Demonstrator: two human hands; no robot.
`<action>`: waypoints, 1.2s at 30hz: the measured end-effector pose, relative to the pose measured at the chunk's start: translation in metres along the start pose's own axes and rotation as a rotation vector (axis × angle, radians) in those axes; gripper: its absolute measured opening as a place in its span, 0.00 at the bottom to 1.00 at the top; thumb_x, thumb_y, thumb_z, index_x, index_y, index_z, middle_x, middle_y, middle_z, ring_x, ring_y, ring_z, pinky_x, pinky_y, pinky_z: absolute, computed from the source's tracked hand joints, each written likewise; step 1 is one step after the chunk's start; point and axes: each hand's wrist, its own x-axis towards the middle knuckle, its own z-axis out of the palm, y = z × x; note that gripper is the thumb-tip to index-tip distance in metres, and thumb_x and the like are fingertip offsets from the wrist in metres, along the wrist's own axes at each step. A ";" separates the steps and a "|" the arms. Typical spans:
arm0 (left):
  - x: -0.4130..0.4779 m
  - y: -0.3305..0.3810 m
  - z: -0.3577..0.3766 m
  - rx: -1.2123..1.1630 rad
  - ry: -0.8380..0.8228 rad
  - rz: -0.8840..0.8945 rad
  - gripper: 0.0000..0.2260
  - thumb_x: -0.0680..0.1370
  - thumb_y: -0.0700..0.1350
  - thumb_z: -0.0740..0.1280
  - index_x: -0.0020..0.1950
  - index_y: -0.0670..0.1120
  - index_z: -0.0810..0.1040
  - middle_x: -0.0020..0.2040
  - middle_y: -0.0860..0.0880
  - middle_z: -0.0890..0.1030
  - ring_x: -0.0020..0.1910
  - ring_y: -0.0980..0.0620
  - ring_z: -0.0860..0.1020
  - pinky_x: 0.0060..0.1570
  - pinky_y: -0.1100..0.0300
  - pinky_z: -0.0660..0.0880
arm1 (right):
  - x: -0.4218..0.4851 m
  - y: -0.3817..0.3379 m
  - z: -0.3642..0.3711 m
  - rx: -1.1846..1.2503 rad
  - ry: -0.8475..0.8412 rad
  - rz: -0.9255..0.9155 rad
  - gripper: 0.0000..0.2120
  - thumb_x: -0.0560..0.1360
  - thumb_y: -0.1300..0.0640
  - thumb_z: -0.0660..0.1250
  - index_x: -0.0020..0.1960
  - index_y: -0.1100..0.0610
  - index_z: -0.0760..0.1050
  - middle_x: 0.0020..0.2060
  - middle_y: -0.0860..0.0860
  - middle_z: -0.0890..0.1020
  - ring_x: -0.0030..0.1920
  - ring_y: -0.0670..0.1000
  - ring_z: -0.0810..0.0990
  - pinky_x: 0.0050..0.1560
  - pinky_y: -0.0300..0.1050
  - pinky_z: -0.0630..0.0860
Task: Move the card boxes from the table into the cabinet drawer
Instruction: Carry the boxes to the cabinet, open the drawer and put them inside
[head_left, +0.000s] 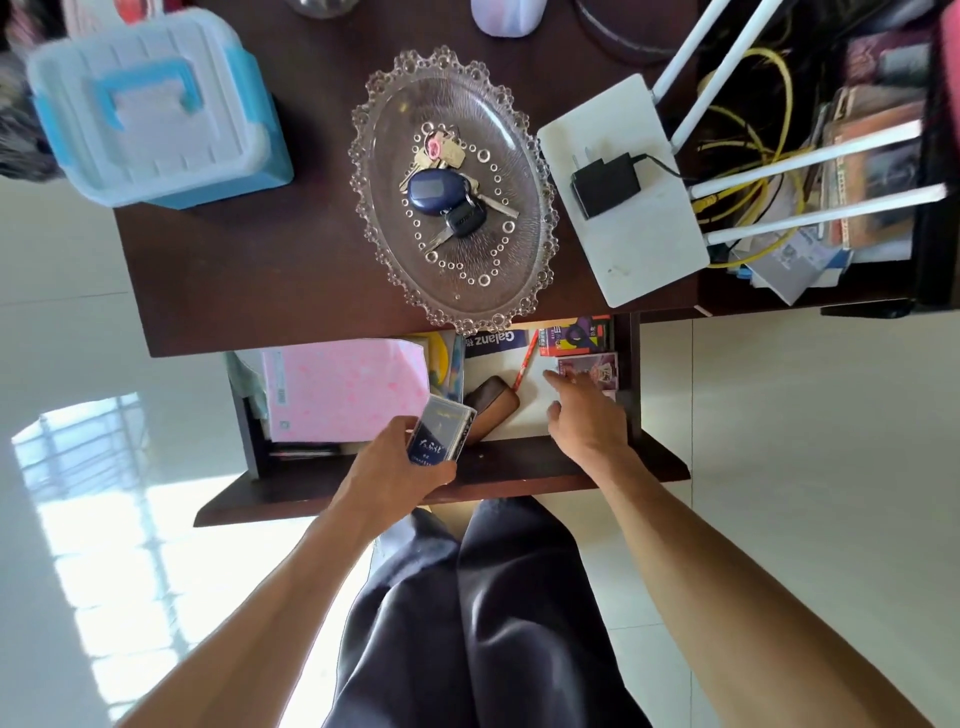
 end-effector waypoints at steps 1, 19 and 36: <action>0.000 0.001 -0.002 -0.001 -0.008 0.016 0.28 0.65 0.54 0.73 0.64 0.52 0.71 0.49 0.55 0.80 0.45 0.52 0.80 0.45 0.59 0.76 | -0.002 -0.004 -0.003 0.125 0.012 0.010 0.22 0.82 0.55 0.64 0.75 0.50 0.70 0.69 0.53 0.77 0.66 0.55 0.79 0.60 0.55 0.80; 0.012 0.027 0.028 0.077 -0.028 0.216 0.29 0.69 0.44 0.73 0.68 0.46 0.67 0.57 0.46 0.78 0.55 0.46 0.78 0.54 0.55 0.77 | -0.025 -0.054 -0.014 -0.163 -0.108 -0.415 0.26 0.69 0.54 0.75 0.65 0.47 0.74 0.57 0.50 0.83 0.58 0.57 0.81 0.53 0.56 0.76; 0.013 -0.018 0.045 0.072 0.042 0.109 0.23 0.73 0.50 0.67 0.67 0.49 0.68 0.56 0.48 0.78 0.55 0.44 0.77 0.53 0.52 0.75 | -0.002 -0.016 0.008 -0.456 -0.123 -0.225 0.35 0.76 0.55 0.72 0.78 0.42 0.60 0.66 0.57 0.72 0.72 0.61 0.65 0.61 0.56 0.76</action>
